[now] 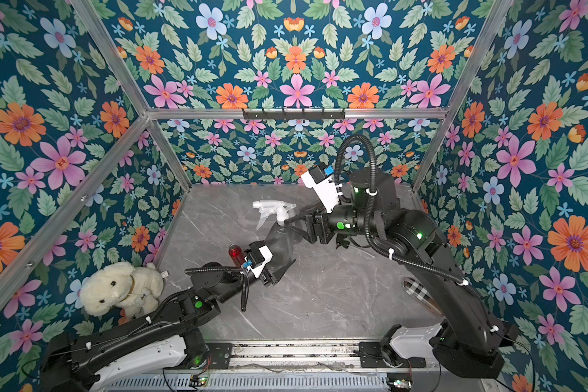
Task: Attach spray nozzles to spray bottles
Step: Screw the spray nozzle on the spray bottle.
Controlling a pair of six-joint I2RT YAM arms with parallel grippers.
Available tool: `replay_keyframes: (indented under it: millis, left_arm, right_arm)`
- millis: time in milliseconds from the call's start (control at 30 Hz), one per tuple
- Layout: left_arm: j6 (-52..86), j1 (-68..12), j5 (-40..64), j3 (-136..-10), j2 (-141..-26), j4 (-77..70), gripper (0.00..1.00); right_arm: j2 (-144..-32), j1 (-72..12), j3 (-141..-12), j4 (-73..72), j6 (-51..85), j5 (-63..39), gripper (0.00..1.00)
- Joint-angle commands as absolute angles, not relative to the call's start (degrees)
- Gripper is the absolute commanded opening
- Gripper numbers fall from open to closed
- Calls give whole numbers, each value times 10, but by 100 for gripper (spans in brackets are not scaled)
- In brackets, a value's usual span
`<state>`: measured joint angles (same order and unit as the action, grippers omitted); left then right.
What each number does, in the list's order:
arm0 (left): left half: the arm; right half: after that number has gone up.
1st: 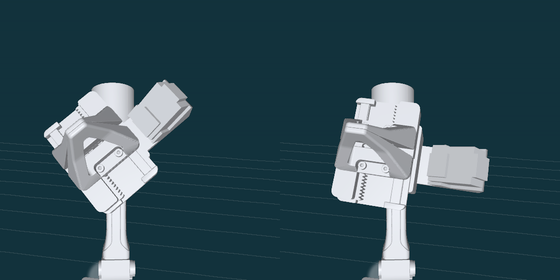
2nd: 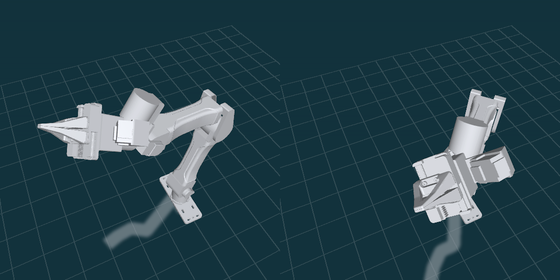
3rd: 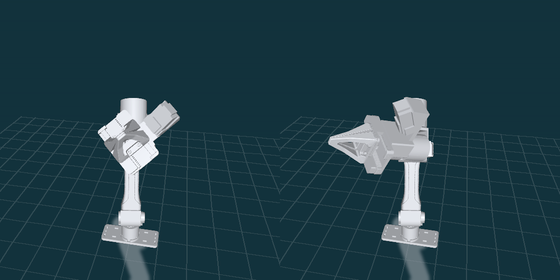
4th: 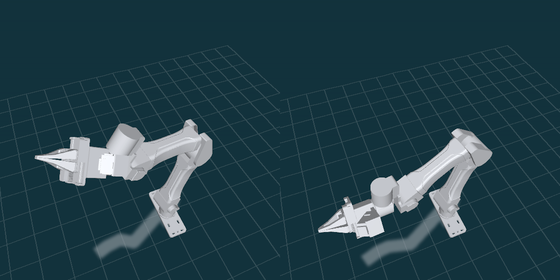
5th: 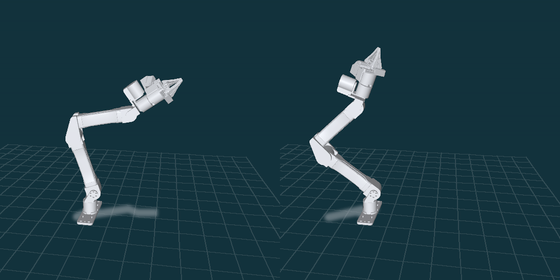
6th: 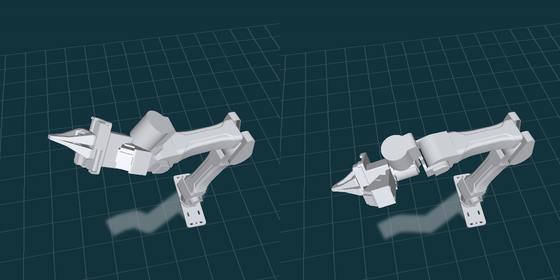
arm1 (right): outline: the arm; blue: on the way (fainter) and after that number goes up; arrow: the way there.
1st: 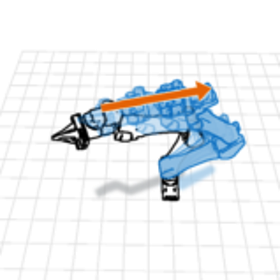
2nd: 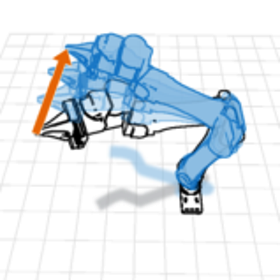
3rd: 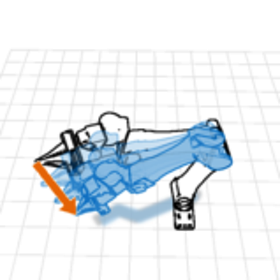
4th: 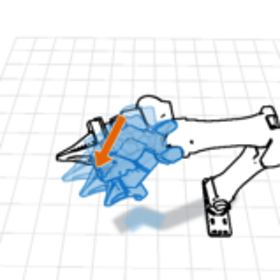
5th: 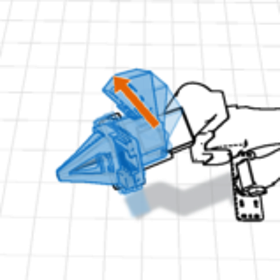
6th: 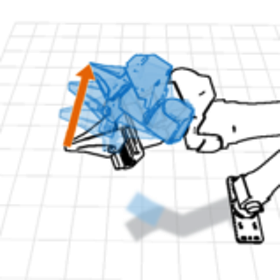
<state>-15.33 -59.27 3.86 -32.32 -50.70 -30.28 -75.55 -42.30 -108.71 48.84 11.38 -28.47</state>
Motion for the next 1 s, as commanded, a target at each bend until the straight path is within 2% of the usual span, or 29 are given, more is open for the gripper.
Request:
replay_keyframes:
  millis: [0, 233, 400, 567, 700, 867, 967]
  left_arm:
    - [-142, -592, 87, -331, -506, -289, 0]
    - [-137, -591, 126, -345, -503, -261, 0]
    - [-138, -592, 134, -350, -504, -249, 0]
    - [-138, -591, 141, -350, -503, -249, 0]
    - [-136, -591, 140, -347, -503, -253, 0]
    - [-134, -591, 135, -344, -502, -262, 0]
    - [-123, -591, 102, -330, -496, -295, 0]
  right_arm:
    - [-771, -419, -1109, 518, 78, -334, 65]
    - [-777, -398, -1110, 522, 67, -374, 65]
    - [-799, -398, -1135, 548, 54, -391, 59]
    - [-809, -398, -1137, 551, 54, -402, 49]
    - [-807, -398, -1132, 541, 59, -401, 32]
    - [-792, -398, -1105, 511, 69, -400, 16]
    - [-764, -398, -1054, 442, 100, -389, 10]
